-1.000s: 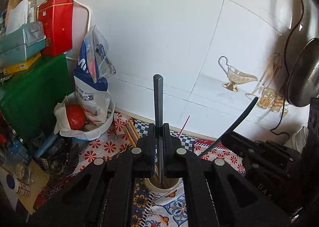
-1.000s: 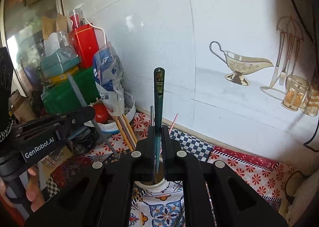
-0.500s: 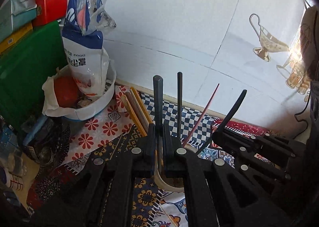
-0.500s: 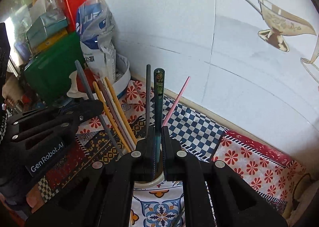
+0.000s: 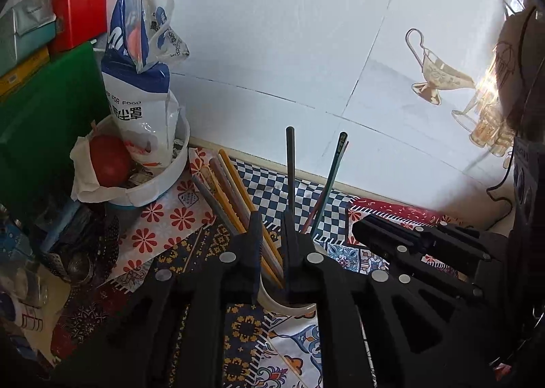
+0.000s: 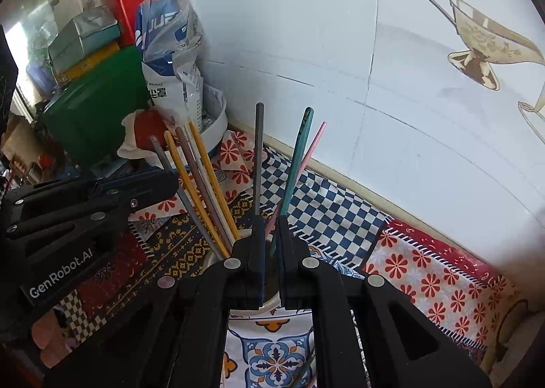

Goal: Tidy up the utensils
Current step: 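Open both grippers and move both tools back over the remaining sticks, then grasp the green stick with the left gripper while the right gripper grasps the pink stick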

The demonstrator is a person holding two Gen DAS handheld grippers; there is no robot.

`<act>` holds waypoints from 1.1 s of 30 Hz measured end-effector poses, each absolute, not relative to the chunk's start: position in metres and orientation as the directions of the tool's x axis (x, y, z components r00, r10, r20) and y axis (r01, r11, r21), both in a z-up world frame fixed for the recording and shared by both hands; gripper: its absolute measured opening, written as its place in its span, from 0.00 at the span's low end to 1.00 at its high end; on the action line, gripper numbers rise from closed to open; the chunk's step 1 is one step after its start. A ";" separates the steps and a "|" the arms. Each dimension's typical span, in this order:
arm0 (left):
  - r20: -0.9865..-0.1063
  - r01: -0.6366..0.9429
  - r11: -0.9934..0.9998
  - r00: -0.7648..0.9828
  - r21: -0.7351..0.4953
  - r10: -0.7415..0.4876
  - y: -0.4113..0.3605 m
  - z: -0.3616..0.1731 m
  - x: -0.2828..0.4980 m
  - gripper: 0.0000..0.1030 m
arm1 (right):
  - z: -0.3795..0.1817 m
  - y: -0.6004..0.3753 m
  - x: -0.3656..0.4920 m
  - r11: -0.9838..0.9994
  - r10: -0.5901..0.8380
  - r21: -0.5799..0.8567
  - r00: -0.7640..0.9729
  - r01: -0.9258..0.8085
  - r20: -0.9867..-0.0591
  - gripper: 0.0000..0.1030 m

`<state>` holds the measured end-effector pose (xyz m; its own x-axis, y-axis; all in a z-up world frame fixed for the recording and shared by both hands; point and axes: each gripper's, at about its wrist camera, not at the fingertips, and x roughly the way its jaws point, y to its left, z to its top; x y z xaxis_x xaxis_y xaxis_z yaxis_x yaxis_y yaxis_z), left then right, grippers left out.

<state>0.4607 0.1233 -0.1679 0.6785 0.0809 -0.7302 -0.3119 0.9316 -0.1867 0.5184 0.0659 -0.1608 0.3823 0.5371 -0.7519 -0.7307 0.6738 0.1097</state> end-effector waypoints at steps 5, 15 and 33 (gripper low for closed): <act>-0.702 -0.290 0.942 0.706 -0.168 0.092 0.110 -0.149 0.445 0.30 | -0.147 0.047 0.509 0.684 0.534 0.085 0.419 -0.724 -0.734 0.13; -0.759 -0.204 0.968 0.651 -0.148 0.021 0.077 -0.173 0.423 0.51 | -0.157 -0.018 0.499 0.774 0.462 0.078 0.476 -0.628 -0.748 0.41; -0.935 -0.063 0.971 0.292 -0.229 -0.202 -0.011 -0.327 0.435 0.51 | -0.273 -0.097 0.472 0.875 0.279 0.122 0.282 -0.468 -0.918 0.41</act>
